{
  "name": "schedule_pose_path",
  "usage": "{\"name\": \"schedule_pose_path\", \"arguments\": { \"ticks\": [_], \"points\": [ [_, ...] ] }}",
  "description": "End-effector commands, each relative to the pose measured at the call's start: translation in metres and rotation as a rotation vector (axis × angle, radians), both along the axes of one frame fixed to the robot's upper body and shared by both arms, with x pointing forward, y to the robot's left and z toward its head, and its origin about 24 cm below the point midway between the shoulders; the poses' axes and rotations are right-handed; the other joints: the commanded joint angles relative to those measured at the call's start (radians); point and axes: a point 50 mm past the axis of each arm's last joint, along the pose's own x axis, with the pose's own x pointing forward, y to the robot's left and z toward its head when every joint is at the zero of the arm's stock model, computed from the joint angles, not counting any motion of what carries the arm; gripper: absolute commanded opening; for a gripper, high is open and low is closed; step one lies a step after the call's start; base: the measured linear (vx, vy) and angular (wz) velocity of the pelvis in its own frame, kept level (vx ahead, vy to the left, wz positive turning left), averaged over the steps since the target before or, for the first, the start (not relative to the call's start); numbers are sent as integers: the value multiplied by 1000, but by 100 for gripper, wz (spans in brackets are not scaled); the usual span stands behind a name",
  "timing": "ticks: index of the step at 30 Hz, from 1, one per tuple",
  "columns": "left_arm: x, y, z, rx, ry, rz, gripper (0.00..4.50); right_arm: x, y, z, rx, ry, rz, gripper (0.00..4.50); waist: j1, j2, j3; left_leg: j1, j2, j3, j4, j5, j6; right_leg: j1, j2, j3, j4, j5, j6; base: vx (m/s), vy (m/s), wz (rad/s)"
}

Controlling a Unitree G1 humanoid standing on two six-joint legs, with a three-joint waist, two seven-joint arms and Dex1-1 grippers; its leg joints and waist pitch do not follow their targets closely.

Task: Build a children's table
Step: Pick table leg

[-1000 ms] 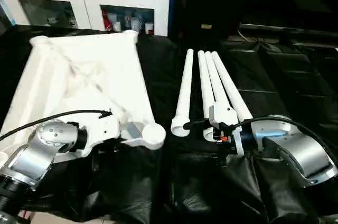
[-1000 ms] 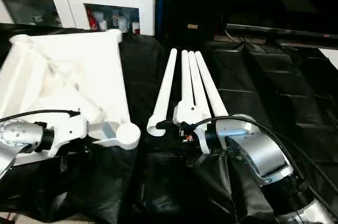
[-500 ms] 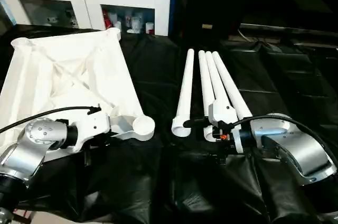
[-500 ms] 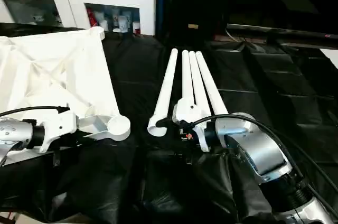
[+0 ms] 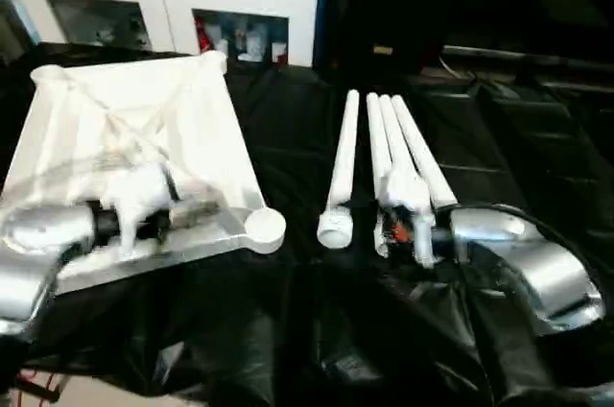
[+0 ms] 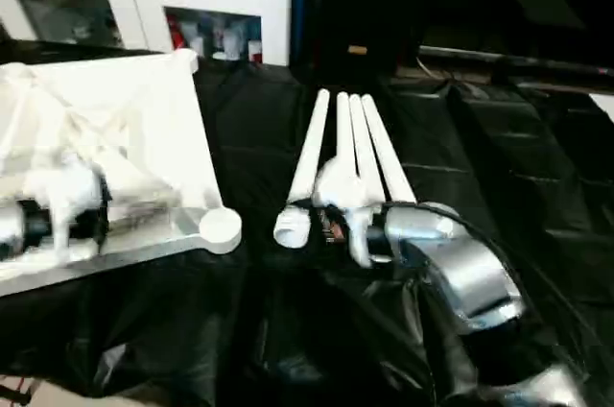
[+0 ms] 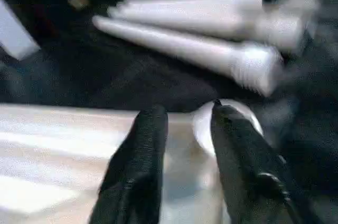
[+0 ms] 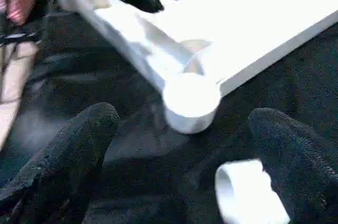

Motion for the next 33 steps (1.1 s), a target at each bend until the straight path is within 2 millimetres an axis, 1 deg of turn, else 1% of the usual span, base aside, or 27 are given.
{"name": "schedule_pose_path", "arguments": {
  "ticks": [1,2,3,4,5,6,7,8,9,10,11,12,13,14,15,16,17,19,21,22,24,27,28,30,31,32,33],
  "points": [
    [3,-7,2,-52,-44,69,189,15,-2,3,36,22,-151,450,2,2,-52,10,39,-4,-74,-134,-11,41,-72,46,-69,-42,-234,0,0,0],
    [3,-8,1,-56,-51,74,189,16,-1,2,45,30,-164,450,3,5,-52,13,40,-3,-74,-132,-14,36,-73,46,-73,-60,-225,0,0,0],
    [-3,-20,-2,-89,-36,58,189,29,6,-3,63,79,-299,450,-5,-8,-53,10,41,-2,-77,-123,-21,37,-73,47,-70,-60,-221,0,0,0],
    [-3,-20,-2,-89,-36,58,189,29,6,-3,63,79,-299,450,-5,-3,-53,7,41,-6,-79,-118,-28,39,-75,45,-69,-71,-217,0,0,0],
    [-8,-27,-1,-97,-14,38,189,36,8,-6,54,102,-370,450,-2,2,-54,15,43,-3,-77,-124,-40,33,-72,44,-70,-70,-207,0,0,0],
    [-9,-31,-1,-108,-3,29,189,42,11,-8,53,122,-412,450,-4,6,-54,15,43,-3,-78,-118,-46,32,-71,45,-68,-51,-208,0,0,0],
    [-9,-32,0,-105,5,22,189,48,12,-10,38,147,-476,450,-5,21,-53,18,40,-2,-78,-120,-62,28,-64,43,-67,-26,-208,0,0,0],
    [-8,-33,1,-94,15,12,189,55,12,-12,13,165,-541,450,-11,9,-54,17,36,1,-77,-119,-75,28,-60,44,-66,-6,-209,0,0,0],
    [-7,-33,1,-87,15,9,189,57,11,-11,11,168,-557,450,-7,11,-56,20,36,3,-75,-117,-79,32,-60,45,-66,17,-202,0,0,0],
    [-2,-36,4,-73,8,-7,189,67,9,-7,25,175,-612,450,-5,16,-55,20,36,2,-75,-114,-80,31,-60,45,-65,27,-199,0,0,0],
    [2,-38,6,-72,4,-17,189,73,8,-5,39,182,-642,450,-4,15,-56,23,33,4,-75,-123,-84,30,-59,45,-66,16,-198,0,0,0],
    [2,-38,6,-72,4,-17,189,73,8,-5,39,182,-642,450,-2,9,-56,25,34,6,-75,-122,-85,31,-59,45,-67,19,-197,0,0,0],
    [4,-38,6,-58,1,-29,189,76,10,-4,44,191,-651,450,1,9,-54,19,35,6,-75,-107,-86,36,-60,46,-63,41,-192,0,0,0],
    [5,-40,7,-35,-6,-52,189,82,13,-4,39,208,-671,450,-4,13,-55,14,33,4,-76,-102,-89,39,-61,45,-62,42,-187,0,0,0],
    [5,-41,7,-25,2,-65,189,85,16,-5,38,226,-677,450,-2,25,-56,18,34,4,-74,-105,-97,37,-62,44,-61,47,-186,0,0,0],
    [4,-41,7,-20,10,-72,189,87,18,-5,38,239,-681,450,-8,19,-56,15,33,5,-74,-107,-97,38,-62,45,-61,53,-188,0,0,0],
    [4,-41,7,-20,10,-72,189,87,18,-5,38,239,-681,450,-7,18,-58,14,33,5,-73,-98,-95,42,-62,45,-60,71,-192,0,0,0],
    [1,-42,7,8,47,-106,189,95,19,-13,-41,321,-773,450,-11,22,-61,14,32,5,-71,-67,-93,43,-60,44,-55,118,-204,0,0,0],
    [0,-44,7,29,47,-122,189,97,22,-16,-52,398,-788,450,-14,17,-60,13,31,8,-69,-75,-85,42,-60,45,-55,115,-221,0,0,0],
    [0,-45,7,31,49,-126,189,97,23,-17,-55,405,-784,450,-13,19,-59,12,32,7,-71,-73,-84,44,-60,44,-54,116,-220,0,0,0],
    [-2,-47,7,38,60,-151,189,97,28,-20,-65,448,-766,450,-12,16,-59,13,35,7,-71,-71,-80,44,-61,43,-54,120,-220,0,0,0],
    [-3,-49,8,37,70,-169,189,99,32,-21,-85,458,-763,450,-11,20,-58,13,36,8,-72,-77,-81,42,-63,42,-54,109,-221,0,0,0],
    [-4,-50,8,44,71,-177,189,99,37,-22,-83,479,-743,450,-11,24,-58,16,36,8,-72,-90,-87,39,-62,42,-54,99,-223,0,0,0],
    [-4,-51,9,50,73,-187,189,99,42,-24,-84,502,-720,450,-11,24,-56,14,38,8,-73,-115,-91,40,-65,43,-55,74,-227,0,0,0],
    [-4,-52,9,53,74,-191,189,99,42,-26,-110,504,-729,450,-8,27,-55,16,38,8,-74,-124,-92,38,-64,43,-57,63,-223,0,0,0],
    [-4,-53,8,55,74,-194,189,99,42,-28,-130,505,-738,450,-8,27,-56,17,38,7,-73,-124,-95,38,-65,42,-56,60,-225,0,0,0],
    [-4,-54,8,60,74,-200,189,99,41,-30,-151,511,-744,450,-8,23,-56,17,39,8,-73,-122,-95,37,-65,42,-57,59,-226,0,0,0]
  ]
}}
